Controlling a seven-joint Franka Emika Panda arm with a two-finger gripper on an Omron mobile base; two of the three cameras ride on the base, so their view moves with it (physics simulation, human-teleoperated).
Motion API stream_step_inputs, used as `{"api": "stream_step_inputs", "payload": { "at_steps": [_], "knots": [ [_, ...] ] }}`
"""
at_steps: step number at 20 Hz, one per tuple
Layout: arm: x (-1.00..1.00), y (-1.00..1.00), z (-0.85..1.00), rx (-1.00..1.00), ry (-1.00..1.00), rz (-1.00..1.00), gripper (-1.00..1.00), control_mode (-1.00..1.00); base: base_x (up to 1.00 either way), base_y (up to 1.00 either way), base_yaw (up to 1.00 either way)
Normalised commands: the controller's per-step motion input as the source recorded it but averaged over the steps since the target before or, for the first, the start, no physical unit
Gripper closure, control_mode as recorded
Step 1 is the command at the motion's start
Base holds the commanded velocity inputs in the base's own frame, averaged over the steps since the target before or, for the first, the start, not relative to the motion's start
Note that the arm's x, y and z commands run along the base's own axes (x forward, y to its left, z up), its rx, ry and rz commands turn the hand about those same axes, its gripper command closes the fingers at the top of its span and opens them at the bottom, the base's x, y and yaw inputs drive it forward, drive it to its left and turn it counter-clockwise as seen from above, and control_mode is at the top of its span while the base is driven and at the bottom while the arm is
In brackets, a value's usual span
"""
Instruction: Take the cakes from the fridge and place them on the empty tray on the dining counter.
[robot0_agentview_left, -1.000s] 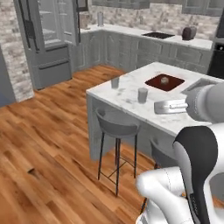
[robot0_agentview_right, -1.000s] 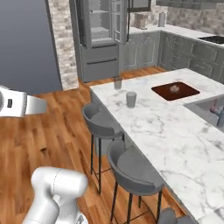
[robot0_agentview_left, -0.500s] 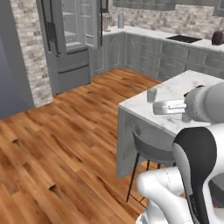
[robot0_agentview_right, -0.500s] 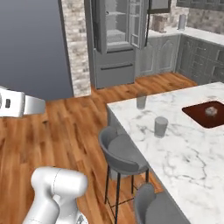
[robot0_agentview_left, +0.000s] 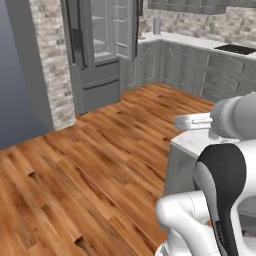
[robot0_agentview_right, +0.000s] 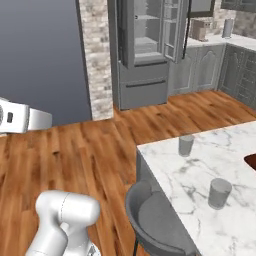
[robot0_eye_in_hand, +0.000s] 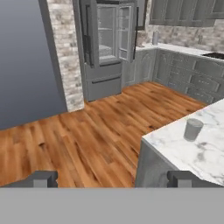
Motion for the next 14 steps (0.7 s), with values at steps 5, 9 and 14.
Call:
{"api": "stream_step_inputs", "payload": {
  "at_steps": [5, 9, 14],
  "knots": [
    [0.00, 0.00, 0.00, 0.00, 0.00, 0.00, -1.00, 1.00, 1.00, 0.08, 0.12],
    [0.00, 0.00, 0.00, 0.00, 0.00, 0.00, -1.00, 1.00, 1.00, 0.06, 0.08],
    [0.00, 0.00, 0.00, 0.00, 0.00, 0.00, -1.00, 1.00, 1.00, 0.15, 0.08]
  ]
}}
